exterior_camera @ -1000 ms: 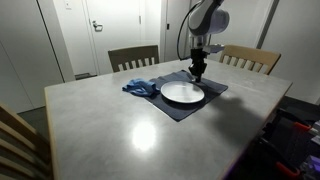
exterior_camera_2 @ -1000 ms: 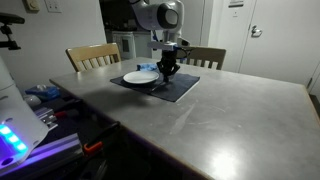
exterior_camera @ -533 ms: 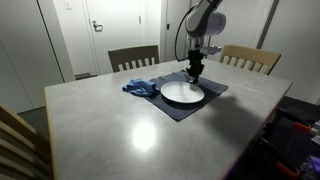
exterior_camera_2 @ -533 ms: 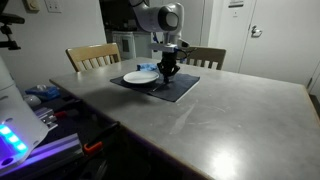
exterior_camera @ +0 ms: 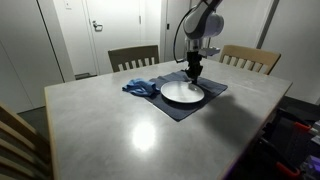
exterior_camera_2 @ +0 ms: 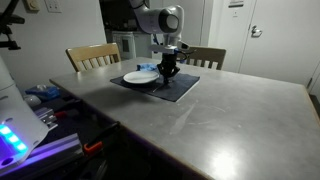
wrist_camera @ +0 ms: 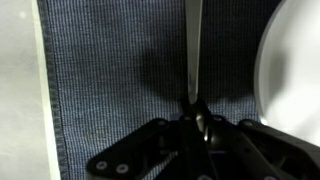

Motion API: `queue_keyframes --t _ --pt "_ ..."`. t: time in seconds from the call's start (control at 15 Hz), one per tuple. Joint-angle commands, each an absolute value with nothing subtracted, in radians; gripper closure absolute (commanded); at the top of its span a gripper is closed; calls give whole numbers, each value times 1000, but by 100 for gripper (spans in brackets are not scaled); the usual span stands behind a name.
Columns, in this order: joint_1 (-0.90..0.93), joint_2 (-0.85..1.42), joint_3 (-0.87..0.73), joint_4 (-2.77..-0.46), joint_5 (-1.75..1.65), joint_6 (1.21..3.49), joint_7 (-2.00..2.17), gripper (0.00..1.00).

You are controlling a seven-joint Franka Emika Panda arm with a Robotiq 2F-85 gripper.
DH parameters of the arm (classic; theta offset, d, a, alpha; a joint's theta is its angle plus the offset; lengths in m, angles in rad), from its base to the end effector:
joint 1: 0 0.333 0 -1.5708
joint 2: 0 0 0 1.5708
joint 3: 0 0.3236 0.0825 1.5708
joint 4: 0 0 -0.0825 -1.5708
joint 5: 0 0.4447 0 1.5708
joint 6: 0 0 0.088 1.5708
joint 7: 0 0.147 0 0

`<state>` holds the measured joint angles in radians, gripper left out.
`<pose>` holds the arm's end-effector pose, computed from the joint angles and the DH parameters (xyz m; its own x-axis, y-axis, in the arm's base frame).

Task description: Remove the fork from the white plate and place it on the placemat

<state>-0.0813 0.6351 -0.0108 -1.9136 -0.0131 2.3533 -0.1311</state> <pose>0.6303 -0.0592 0.0606 0.9796 0.0508 -0.1943 0.0494 -0.9987 -0.0118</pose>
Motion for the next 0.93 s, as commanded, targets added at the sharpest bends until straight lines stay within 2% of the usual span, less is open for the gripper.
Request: queue_keyframes --t 0.0,0.07,0.2,0.6,0.73,0.87 --pt "-94 660 5 -1889 6 2342 -152 64" --pt "-92 656 4 -1896 3 2343 -149 62" --pt "-84 637 -3 -1919 -9 2343 -140 49" --pt "-59 561 -35 -2013 -51 2342 -91 5" --pt "-57 540 -41 -2036 -59 2335 -79 0" --pt "-61 516 -39 -2062 -58 2337 -78 0"
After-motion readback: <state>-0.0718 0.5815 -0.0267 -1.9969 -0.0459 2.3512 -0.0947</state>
